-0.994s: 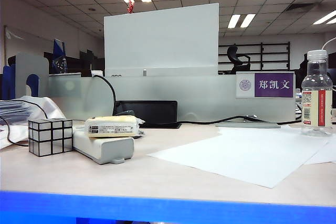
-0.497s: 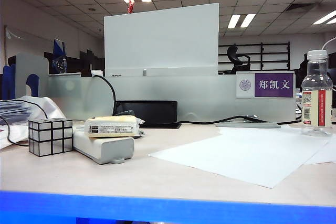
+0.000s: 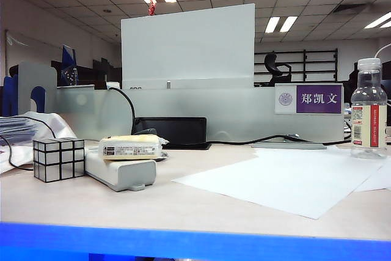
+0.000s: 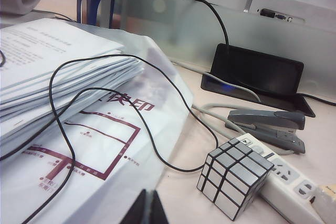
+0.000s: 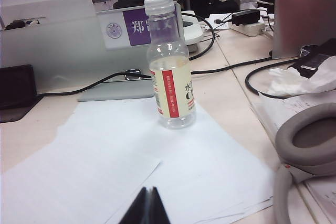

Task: Press the button on the power strip.

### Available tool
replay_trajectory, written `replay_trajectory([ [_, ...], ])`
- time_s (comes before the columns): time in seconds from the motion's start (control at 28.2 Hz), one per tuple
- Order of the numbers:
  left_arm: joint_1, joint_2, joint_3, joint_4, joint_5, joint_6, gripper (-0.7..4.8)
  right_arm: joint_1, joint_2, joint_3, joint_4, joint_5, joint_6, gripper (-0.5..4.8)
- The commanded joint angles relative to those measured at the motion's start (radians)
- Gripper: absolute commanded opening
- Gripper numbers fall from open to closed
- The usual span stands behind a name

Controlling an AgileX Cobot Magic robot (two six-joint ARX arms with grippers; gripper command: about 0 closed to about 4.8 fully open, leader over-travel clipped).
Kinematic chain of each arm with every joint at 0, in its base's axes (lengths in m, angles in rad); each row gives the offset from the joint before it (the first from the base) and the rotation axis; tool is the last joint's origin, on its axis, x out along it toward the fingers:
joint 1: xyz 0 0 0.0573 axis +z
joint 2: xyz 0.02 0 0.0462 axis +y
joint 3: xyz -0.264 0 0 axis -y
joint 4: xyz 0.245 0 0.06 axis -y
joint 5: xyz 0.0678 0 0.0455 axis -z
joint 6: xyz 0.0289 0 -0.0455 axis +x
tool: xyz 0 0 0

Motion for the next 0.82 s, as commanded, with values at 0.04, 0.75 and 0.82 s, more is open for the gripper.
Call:
replay_trajectory([
  [0.04,0.0,-0.001,0.002,0.006,0.001,-0.003,-0.04,0.006,-0.002,-0.002,0.026,-0.022,-0.015,0.03],
  [0.75,0.0,-0.001,0.002,0.006,0.001,-0.003,-0.04,0.008,-0.001,-0.002,0.101,-0.108,-0.095,0.03],
  [0.82,0.0,-0.001,0.002,0.006,0.001,-0.003,-0.04,0.008,-0.001,-0.002,0.1,-0.128,-0.106,0.03],
])
